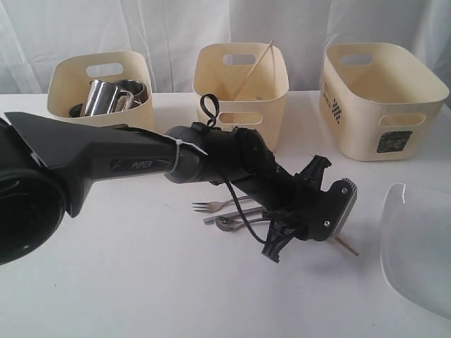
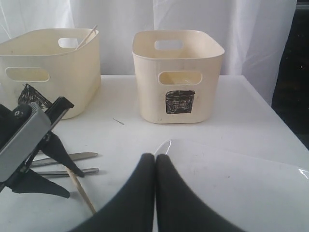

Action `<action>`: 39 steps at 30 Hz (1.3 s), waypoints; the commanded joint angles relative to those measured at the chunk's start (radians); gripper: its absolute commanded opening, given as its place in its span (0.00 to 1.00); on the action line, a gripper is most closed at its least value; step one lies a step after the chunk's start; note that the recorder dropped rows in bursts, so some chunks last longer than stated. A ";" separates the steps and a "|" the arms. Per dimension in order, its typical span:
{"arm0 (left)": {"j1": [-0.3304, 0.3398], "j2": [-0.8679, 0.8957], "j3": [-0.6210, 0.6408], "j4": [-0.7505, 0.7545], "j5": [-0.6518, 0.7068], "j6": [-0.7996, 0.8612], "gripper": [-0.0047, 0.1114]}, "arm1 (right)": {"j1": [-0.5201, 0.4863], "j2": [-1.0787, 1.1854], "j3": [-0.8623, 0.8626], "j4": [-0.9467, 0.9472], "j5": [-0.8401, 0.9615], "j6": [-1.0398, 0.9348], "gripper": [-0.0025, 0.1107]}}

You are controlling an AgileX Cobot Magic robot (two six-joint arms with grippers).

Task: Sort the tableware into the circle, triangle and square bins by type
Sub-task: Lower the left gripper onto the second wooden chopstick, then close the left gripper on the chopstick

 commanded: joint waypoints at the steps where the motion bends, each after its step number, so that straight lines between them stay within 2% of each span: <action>1: -0.005 0.016 0.004 0.000 0.093 0.061 0.29 | 0.002 -0.007 0.006 -0.005 -0.008 -0.002 0.02; 9: -0.005 0.026 0.004 -0.002 0.096 0.057 0.28 | 0.002 -0.007 0.006 -0.005 -0.008 -0.002 0.02; 16: -0.005 0.032 0.004 -0.004 0.022 0.057 0.13 | 0.002 -0.007 0.006 -0.005 -0.008 -0.002 0.02; 18: -0.005 0.027 -0.002 -0.017 0.005 0.057 0.16 | 0.002 -0.007 0.006 -0.005 -0.008 -0.002 0.02; 26: -0.005 -0.012 -0.002 -0.109 0.009 0.057 0.40 | 0.002 -0.007 0.006 -0.005 -0.008 -0.002 0.02; 39: -0.016 0.012 -0.002 -0.109 -0.041 0.064 0.41 | 0.002 -0.007 0.006 -0.005 -0.008 -0.002 0.02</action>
